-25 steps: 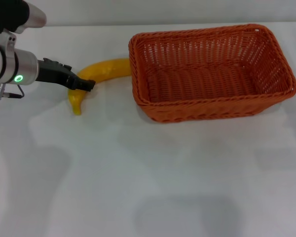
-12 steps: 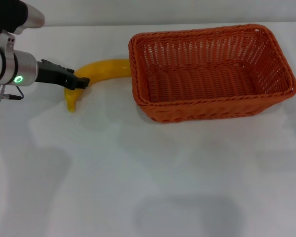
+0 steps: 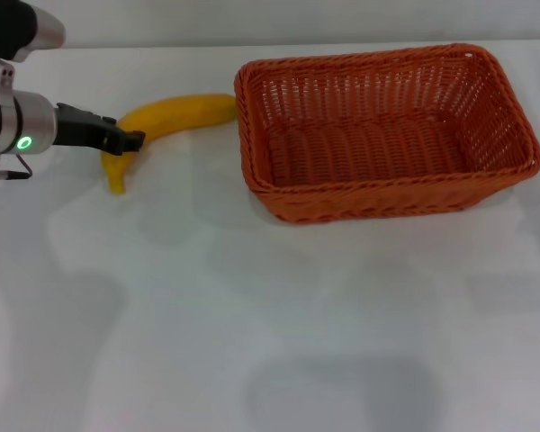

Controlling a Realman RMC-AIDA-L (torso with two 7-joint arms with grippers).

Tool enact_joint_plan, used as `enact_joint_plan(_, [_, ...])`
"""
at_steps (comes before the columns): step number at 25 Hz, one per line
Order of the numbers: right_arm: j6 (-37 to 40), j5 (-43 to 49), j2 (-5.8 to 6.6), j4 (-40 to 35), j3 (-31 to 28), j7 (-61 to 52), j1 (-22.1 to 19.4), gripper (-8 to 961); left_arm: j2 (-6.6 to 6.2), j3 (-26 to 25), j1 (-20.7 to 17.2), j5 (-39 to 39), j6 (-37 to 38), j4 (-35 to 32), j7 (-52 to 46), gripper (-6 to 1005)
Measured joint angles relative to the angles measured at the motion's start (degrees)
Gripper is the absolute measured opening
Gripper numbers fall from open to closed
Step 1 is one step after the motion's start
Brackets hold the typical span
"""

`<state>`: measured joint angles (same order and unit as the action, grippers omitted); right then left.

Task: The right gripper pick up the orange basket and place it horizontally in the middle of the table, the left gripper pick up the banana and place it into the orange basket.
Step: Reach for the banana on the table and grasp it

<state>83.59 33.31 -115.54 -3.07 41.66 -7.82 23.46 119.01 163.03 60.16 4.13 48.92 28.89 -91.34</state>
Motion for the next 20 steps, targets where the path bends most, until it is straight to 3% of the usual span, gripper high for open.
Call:
enact_joint_plan(13, [-0.3, 0.0, 0.17, -0.32, 0.0, 0.0, 0.02, 874, 0.4, 0.0, -6.09, -23.43, -0.23, -1.91, 12.23, 479])
enact_joint_plan(20, [-0.51, 0.01, 0.25, -0.36, 0.0, 0.0, 0.15, 873, 0.36, 0.0, -8.66, -37.68, 8.61, -2.33, 18.13, 475])
